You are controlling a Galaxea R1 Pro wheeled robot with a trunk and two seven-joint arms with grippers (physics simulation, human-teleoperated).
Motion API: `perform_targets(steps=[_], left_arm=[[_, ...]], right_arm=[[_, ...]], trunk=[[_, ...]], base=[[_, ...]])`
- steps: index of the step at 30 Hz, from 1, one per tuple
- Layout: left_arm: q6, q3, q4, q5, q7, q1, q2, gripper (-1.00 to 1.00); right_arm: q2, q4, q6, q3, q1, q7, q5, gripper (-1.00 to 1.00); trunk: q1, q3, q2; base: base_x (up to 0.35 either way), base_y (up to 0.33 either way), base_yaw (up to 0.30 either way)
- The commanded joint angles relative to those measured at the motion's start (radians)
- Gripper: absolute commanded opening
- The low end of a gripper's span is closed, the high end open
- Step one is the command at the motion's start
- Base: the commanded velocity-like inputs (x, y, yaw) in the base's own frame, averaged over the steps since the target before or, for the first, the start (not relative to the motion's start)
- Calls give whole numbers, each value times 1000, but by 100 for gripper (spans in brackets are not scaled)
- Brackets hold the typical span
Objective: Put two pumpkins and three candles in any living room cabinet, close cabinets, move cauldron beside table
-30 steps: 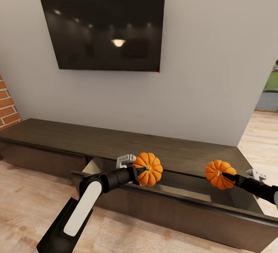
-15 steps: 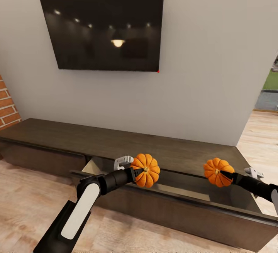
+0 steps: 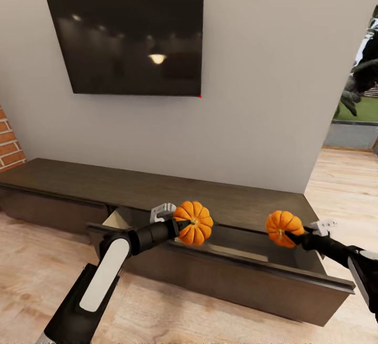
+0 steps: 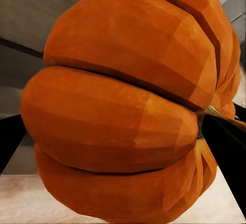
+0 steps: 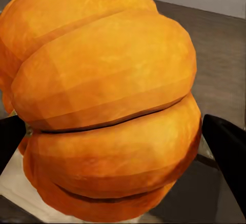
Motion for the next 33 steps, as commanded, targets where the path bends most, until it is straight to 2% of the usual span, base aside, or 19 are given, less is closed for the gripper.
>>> perform_targets(steps=[1, 3, 7, 9, 11, 14, 16, 28, 31, 33], left_arm=[[2, 5, -1, 9, 1, -1, 1, -100], [4, 11, -3, 20, 1, -3, 4, -100], [5, 13, -4, 24, 2, -4, 5, -100], [4, 13, -4, 24, 2, -5, 4, -100], [4, 14, -4, 24, 2, -5, 5, -100], [4, 14, -4, 24, 2, -5, 5, -100], [3, 14, -3, 24, 2, -5, 5, -100], [3, 13, -3, 24, 2, -5, 4, -100], [3, 12, -3, 24, 2, -5, 4, -100], [3, 12, -3, 24, 2, -5, 4, -100]], right_arm=[[-1, 2, -15, 5, 0, -1, 19, -100], [1, 3, -30, 12, 1, -1, 60, -100], [2, 30, -38, 16, 1, -1, 97, -100], [4, 37, -38, 17, 4, -1, 143, -100], [8, 55, -39, 18, 5, -1, 212, -100], [10, 71, -40, 21, 5, -1, 265, -100], [11, 78, -40, 36, 5, -1, 297, -100], [11, 120, -45, 57, 5, -6, 325, -100], [13, 140, -46, 59, 5, -8, 362, -100], [24, 146, -46, 58, 5, -9, 383, -100]], trunk=[[0, 0, 0], [0, 0, 0], [0, 0, 0], [0, 0, 0], [0, 0, 0], [0, 0, 0], [0, 0, 0], [0, 0, 0], [0, 0, 0], [0, 0, 0]], base=[[-12, -22, 0], [59, -11, 0], [259, -2, 0], [159, 0, 0], [60, 0, 0], [18, 0, 0], [5, 0, 0], [70, 0, 0], [22, 0, 0], [7, 0, 0]])
